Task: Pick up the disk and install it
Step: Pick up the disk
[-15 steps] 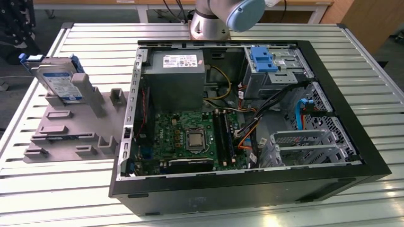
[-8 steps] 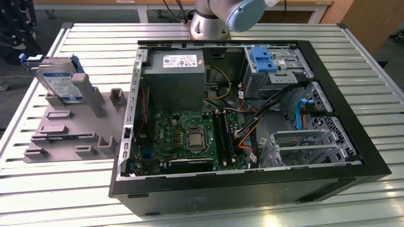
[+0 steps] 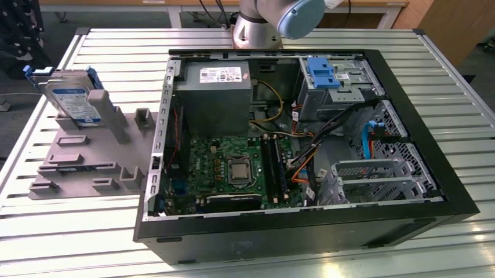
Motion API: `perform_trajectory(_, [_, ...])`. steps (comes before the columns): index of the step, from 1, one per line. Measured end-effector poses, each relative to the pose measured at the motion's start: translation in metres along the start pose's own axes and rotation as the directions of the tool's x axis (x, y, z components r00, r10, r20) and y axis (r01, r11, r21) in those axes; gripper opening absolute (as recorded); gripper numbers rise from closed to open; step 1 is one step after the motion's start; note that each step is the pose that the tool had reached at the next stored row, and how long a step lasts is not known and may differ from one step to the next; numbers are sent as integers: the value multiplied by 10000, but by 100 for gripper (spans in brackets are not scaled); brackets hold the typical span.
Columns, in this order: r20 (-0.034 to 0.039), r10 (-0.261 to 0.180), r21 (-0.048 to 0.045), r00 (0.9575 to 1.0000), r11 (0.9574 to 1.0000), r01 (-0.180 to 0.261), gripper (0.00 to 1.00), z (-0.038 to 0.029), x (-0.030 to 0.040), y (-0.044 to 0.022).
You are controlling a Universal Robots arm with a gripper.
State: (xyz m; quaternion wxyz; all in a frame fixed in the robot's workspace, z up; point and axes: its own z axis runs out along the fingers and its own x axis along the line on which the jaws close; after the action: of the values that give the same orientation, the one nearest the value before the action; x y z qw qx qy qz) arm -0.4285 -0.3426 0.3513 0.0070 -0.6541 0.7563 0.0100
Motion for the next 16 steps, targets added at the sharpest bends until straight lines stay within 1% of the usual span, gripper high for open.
perform_trajectory(5, [0, 0, 0, 10000, 10000, 0, 25, 0, 0, 0])
perform_trajectory(6, [0, 0, 0, 10000, 10000, 0, 26, 1, 0, 0])
perform_trajectory(7, [0, 0, 0, 10000, 10000, 0, 33, 1, 0, 0])
perform_trajectory(11, [0, -3, 0, 10000, 10000, 3, 34, 1, 0, 0])
perform_trajectory(12, [0, -6, 0, 10000, 10000, 6, 40, 1, 0, 0])
perform_trajectory(16, [0, -52, -1, 10000, 10000, 52, 40, 2, 0, 0])
